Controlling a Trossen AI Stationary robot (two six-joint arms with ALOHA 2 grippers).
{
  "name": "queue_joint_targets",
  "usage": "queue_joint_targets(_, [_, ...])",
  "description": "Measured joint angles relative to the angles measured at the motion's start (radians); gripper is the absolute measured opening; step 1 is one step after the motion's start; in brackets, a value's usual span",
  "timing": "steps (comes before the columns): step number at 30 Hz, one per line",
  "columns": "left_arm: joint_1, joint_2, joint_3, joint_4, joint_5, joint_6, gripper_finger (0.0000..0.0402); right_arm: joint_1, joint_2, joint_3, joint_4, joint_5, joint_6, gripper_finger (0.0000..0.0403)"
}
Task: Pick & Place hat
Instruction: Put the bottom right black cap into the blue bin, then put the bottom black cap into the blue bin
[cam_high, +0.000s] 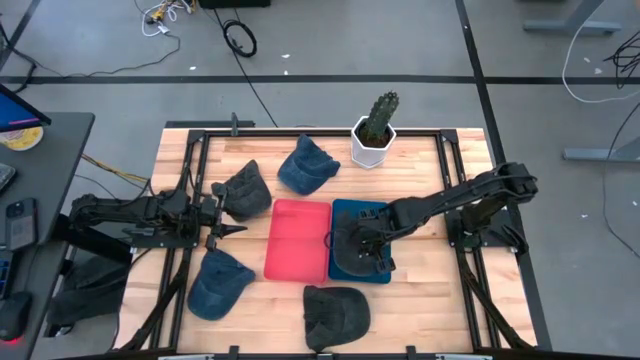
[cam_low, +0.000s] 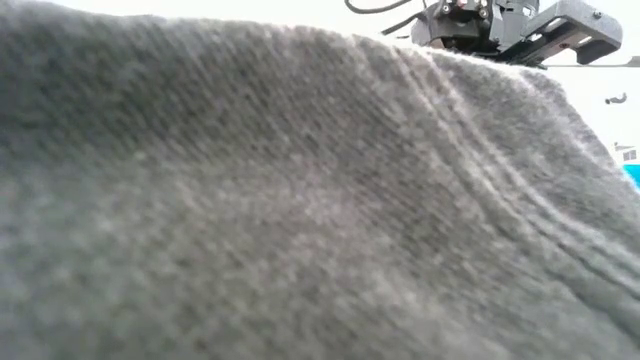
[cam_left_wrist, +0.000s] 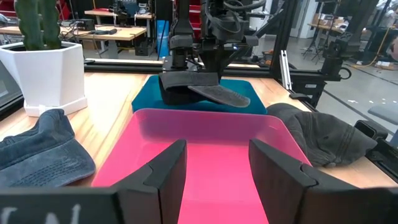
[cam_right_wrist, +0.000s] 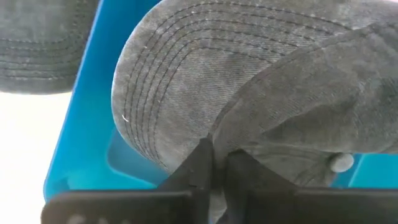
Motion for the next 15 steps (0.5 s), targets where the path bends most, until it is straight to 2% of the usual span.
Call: queue_joint_targets(15, [0.000,0.000,0.000,0.000,0.000,0.000,0.0177,0.000,-0.014,0.002,0.015,0.000,0.017,0.0173])
